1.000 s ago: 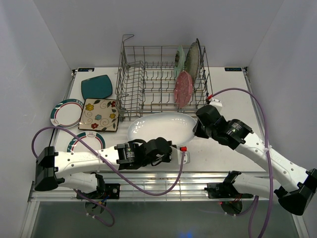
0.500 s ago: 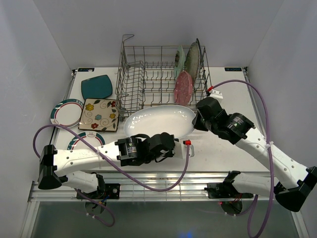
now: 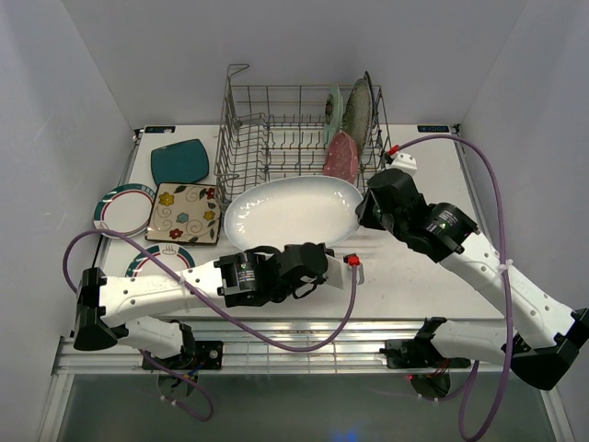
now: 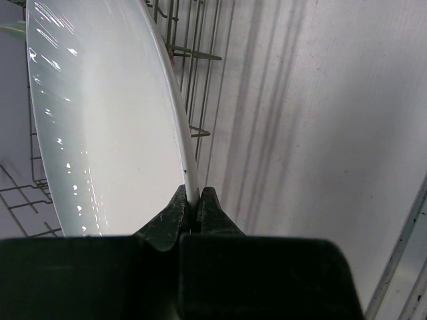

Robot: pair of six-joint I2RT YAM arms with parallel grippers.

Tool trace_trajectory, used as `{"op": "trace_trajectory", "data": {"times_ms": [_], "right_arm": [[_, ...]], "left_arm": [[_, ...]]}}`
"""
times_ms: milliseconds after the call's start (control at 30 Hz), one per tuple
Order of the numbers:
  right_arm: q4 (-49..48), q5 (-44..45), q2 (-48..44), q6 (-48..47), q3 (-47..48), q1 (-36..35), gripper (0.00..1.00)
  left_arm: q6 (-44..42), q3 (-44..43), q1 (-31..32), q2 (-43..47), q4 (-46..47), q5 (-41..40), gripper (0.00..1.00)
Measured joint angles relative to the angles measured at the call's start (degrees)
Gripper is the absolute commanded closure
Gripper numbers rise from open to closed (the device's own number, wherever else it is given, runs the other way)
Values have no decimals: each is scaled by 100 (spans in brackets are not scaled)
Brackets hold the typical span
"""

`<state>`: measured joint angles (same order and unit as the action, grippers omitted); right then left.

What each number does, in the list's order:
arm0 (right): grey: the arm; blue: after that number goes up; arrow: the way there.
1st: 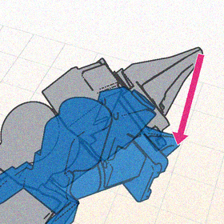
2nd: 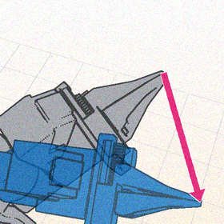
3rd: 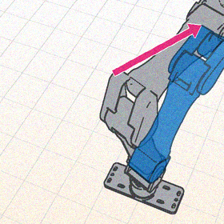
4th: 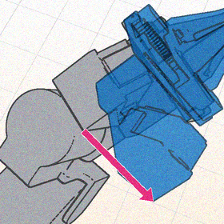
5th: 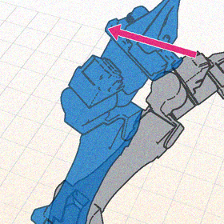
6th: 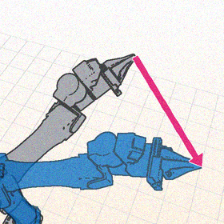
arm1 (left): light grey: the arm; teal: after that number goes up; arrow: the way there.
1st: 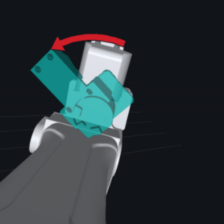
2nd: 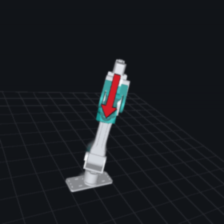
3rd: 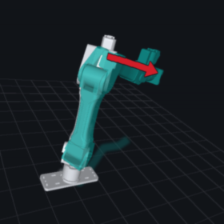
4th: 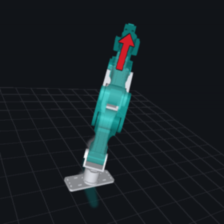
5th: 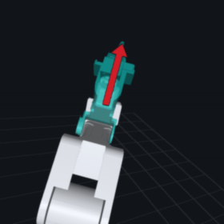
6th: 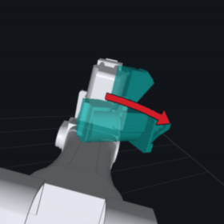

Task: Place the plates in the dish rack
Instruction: Pick up the plate at the center of the board, then insert the plate into the dish rack.

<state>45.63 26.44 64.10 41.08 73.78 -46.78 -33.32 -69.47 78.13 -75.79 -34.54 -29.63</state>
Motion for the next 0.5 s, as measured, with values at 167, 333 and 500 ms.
{"op": "trace_trajectory", "data": {"times_ms": [167,333,500], "right_arm": [[-146,146,9,-164,136,2,92],[-234,365,35,-389,369,2,92],[-400,584,133,-662,717,22,92]], "left_arm": [[-275,-2,2,-7,221,-234,100],[-614,24,-17,4,651,-365,100],[-977,44,-101,31,1165,-476,100]]}}
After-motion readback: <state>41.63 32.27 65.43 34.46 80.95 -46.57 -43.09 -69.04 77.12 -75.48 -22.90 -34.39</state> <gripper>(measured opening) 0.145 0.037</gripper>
